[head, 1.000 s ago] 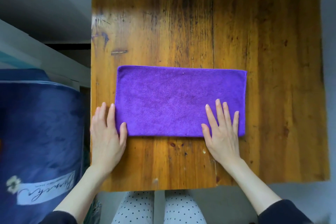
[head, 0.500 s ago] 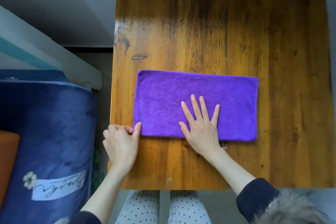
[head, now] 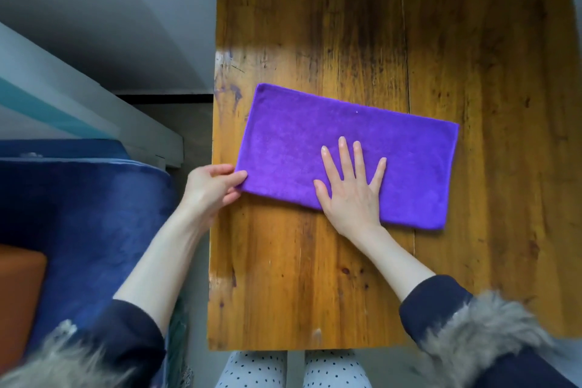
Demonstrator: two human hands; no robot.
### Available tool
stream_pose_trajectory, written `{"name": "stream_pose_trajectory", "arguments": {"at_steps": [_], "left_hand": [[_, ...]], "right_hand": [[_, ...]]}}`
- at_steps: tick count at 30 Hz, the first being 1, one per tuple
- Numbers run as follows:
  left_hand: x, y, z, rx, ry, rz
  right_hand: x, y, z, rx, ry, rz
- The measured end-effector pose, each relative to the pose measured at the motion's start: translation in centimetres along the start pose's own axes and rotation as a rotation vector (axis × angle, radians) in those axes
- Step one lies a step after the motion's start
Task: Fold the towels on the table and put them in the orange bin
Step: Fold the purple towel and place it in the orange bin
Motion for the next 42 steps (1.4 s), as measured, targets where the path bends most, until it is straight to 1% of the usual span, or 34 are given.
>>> {"name": "stream_pose_trajectory", "arguments": {"at_steps": [4, 7, 10, 12, 14, 16, 18, 20, 22, 24, 26, 28, 29, 31, 32, 33, 34, 35, 36, 38, 39, 40, 42], "left_hand": [[2.3, -0.5, -4.3, 0.069, 0.036, 0.066], [2.9, -0.3, -5.9, -0.007, 0.053, 0.142], [2.3, 0.2, -6.5, -0.046, 0.118, 0.195], [1.5, 0.6, -6.9, -0.114, 0.173, 0.215], [0.6, 1.1, -7.6, -0.199, 0.234, 0.241], [-0.5, 2.0, -8.9, -0.245, 0.301, 0.259], [-1.9, 3.4, -10.7, -0.256, 0.369, 0.26], [-3.8, 5.4, -12.8, -0.249, 0.451, 0.248], [-5.8, 7.9, -15.0, -0.174, 0.567, 0.216], [-7.8, 11.1, -16.5, -0.05, 0.681, 0.198], [-9.2, 14.4, -16.9, 0.164, 0.786, 0.117], [-10.0, 17.8, -16.4, 0.455, 0.93, 0.003], [-10.3, 19.7, -15.8, 0.585, 1.008, 0.007], [-10.3, 23.0, -13.8, 0.778, 1.07, 0.128], [-10.1, 24.0, -12.7, 0.834, 1.071, 0.2], [-9.9, 24.3, -11.8, 0.864, 1.079, 0.236], [-9.8, 24.2, -11.2, 0.879, 1.095, 0.215], [-9.7, 23.5, -11.0, 0.885, 1.119, 0.135], [-9.6, 22.5, -10.9, 0.883, 1.139, 0.014], [-9.1, 20.1, -10.6, 0.869, 1.112, -0.218], [-8.9, 19.2, -10.5, 0.876, 1.089, -0.289], [-8.6, 18.7, -10.2, 0.914, 1.076, -0.328], [-8.1, 18.7, -9.3, 1.067, 1.085, -0.339]], "right_hand": [[4.0, -1.0, 0.8, -0.003, -0.002, -0.014], [5.8, -1.5, 1.2, 0.015, -0.021, 0.011], [6.0, -2.2, 1.2, 0.088, -0.053, 0.034], [5.4, -3.1, 0.9, 0.211, -0.08, 0.011], [4.2, -4.3, -0.2, 0.415, -0.071, -0.056], [2.7, -5.3, -1.9, 0.609, -0.024, -0.12], [1.3, -6.0, -3.9, 0.75, 0.031, -0.172], [0.1, -6.6, -6.4, 0.912, 0.129, -0.225], [-0.7, -6.9, -9.0, 1.098, 0.283, -0.251], [-1.3, -6.8, -11.2, 1.224, 0.393, -0.249], [-2.0, -6.3, -13.0, 1.393, 0.487, -0.22], [-2.6, -5.8, -14.2, 1.615, 0.586, -0.2], [-2.8, -5.6, -14.7, 1.714, 0.625, -0.189], [-2.9, -5.3, -15.3, 1.831, 0.677, -0.147], [-2.8, -5.2, -15.4, 1.843, 0.688, -0.12], [-2.7, -5.1, -15.5, 1.834, 0.695, -0.097], [-2.4, -5.1, -15.5, 1.818, 0.698, -0.081], [-2.1, -5.2, -15.5, 1.801, 0.705, -0.07], [-1.6, -5.3, -15.3, 1.78, 0.711, -0.065], [-0.2, -5.7, -15.2, 1.683, 0.702, -0.079], [0.6, -6.0, -15.3, 1.589, 0.682, -0.1], [1.6, -6.3, -15.4, 1.476, 0.654, -0.117], [3.2, -6.9, -15.4, 1.271, 0.611, -0.141]]}}
Point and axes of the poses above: each hand's wrist, its own x-axis towards the middle knuckle, its own y-axis out of the palm, z = x × y, the point moved 7 cm from there along x, towards the middle knuckle, and after that the axes turned 13 degrees about x, right-handed, at the moved point
